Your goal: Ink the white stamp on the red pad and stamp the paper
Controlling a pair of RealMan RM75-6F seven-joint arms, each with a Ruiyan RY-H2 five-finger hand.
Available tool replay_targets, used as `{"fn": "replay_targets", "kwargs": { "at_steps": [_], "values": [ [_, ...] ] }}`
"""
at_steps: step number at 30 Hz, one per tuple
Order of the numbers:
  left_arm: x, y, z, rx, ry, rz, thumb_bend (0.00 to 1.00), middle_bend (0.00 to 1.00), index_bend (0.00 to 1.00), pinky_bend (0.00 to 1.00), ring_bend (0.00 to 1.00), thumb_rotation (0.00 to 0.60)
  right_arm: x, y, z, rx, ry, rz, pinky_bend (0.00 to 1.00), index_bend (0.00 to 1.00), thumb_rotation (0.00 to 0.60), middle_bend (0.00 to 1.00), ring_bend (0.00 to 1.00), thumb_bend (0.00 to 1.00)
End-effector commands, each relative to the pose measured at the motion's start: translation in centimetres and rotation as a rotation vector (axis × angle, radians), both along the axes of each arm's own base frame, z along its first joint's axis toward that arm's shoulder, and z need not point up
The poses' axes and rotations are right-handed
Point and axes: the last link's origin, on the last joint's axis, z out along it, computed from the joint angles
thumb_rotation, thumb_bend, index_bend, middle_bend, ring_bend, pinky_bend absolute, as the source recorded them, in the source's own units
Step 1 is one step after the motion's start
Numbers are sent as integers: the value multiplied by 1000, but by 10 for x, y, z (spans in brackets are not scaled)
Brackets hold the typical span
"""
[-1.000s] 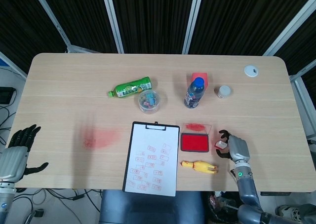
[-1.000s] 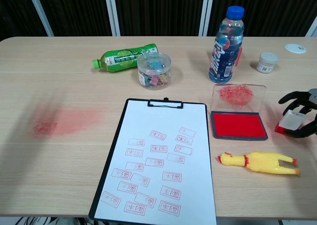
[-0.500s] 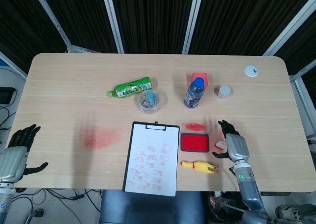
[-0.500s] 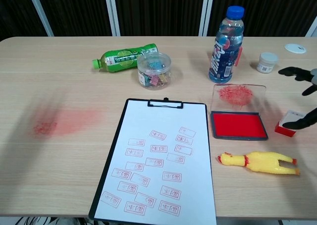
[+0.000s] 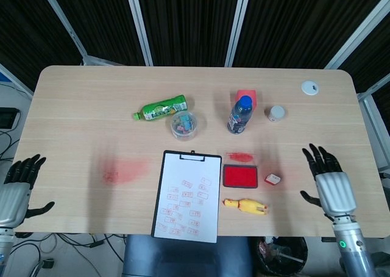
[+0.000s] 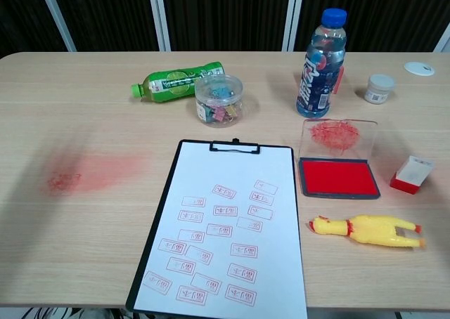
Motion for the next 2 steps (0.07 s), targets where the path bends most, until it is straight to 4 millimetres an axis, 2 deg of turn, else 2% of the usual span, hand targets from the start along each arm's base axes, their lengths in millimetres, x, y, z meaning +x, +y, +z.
{"fn": "replay_targets", "kwargs": {
  "at_steps": [1,2],
  "values": [
    [0,-1,0,9,7,0,8,0,0,0,0,600,-16,22,16,-16,31,-1,146,0,600,0,0,82],
    [0,-2,1,12,8,0,8,0,0,0,0,600,-17,24,17,-20,32,4,146,0,600,0,0,82]
  ]
}}
